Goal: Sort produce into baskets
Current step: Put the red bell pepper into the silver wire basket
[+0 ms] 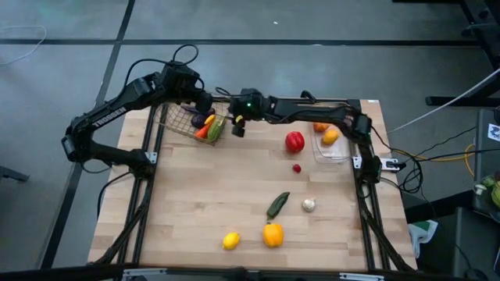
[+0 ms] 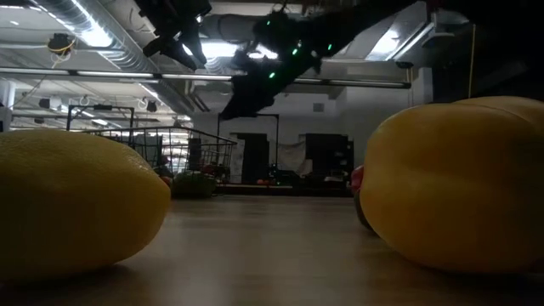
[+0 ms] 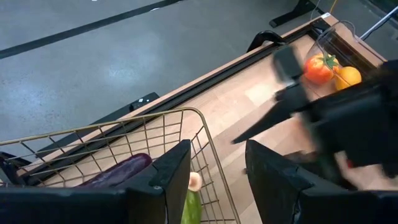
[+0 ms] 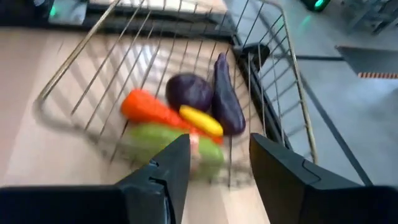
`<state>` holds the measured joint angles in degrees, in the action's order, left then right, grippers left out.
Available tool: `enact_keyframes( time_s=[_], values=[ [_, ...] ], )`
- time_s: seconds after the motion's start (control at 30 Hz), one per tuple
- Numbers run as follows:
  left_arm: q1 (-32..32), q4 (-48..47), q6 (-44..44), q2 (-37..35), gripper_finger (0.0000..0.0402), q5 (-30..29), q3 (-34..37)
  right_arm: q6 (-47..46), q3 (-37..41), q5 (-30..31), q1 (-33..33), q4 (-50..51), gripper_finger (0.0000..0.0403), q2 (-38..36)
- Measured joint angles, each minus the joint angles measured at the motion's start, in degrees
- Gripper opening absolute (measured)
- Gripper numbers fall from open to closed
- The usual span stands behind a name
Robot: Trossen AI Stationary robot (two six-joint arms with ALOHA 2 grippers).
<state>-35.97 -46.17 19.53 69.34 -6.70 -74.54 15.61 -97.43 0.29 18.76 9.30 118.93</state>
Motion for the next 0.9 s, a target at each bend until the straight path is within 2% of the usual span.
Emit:
enact_keyframes(
  time_s=[0.33,0.5,0.73,0.9],
  values=[
    [0.41,0.00,-0.66,0.02,0.0150,0.00,0.00,2.50,-0.04,-0.33,-0.04,30.94,0.0166,-13.91],
    [1.48,0.00,-1.49,0.02,0.0150,0.02,0.02,-5.85,-0.07,-0.88,-0.07,45.77,0.0166,-19.11],
    [3.60,0.00,-3.96,0.02,0.0150,-0.02,0.13,-13.74,-0.02,-1.33,-1.24,68.41,0.0166,-20.85],
    [5.26,0.02,-4.76,0.02,0.0150,-0.02,0.13,-14.04,3.13,-0.98,-5.51,71.84,0.0166,-21.05]
  ],
)
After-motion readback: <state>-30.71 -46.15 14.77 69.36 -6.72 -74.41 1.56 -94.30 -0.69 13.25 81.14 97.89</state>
